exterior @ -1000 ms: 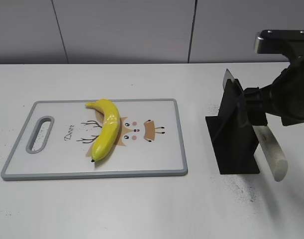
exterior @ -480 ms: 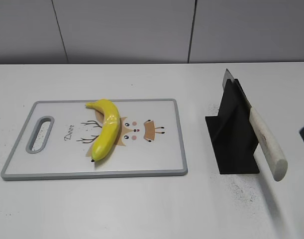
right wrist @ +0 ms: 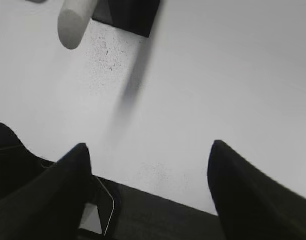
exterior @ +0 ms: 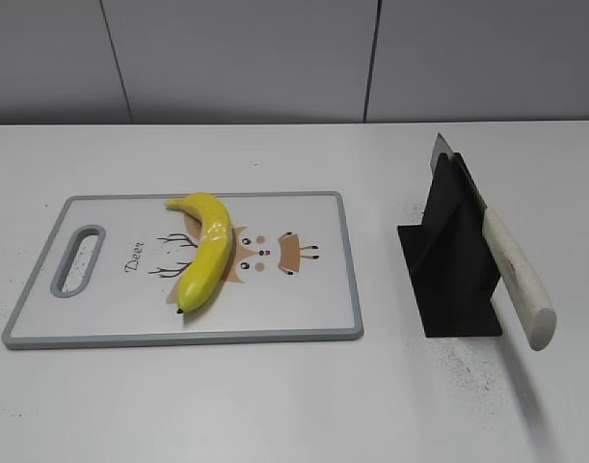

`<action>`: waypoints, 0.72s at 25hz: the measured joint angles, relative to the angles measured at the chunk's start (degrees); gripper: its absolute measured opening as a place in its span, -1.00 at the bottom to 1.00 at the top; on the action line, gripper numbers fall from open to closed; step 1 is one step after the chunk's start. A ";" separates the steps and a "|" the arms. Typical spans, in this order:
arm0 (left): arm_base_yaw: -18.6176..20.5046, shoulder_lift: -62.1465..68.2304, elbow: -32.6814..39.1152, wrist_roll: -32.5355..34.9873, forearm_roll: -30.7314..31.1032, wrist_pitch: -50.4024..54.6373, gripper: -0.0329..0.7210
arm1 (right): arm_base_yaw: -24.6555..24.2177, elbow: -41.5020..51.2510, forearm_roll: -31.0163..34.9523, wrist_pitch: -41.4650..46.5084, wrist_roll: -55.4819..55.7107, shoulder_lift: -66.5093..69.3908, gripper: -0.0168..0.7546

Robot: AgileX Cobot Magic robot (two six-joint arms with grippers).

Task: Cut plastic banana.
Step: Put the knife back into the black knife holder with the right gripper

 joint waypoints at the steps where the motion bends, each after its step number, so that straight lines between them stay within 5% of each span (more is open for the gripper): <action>1: 0.00 0.00 0.00 0.00 0.00 0.00 0.53 | 0.00 0.81 0.00 0.04 -0.29 -2.38 0.47; 18: 0.00 0.00 0.00 0.00 0.10 0.05 0.53 | 0.00 2.97 0.42 -0.33 -1.69 -30.19 0.37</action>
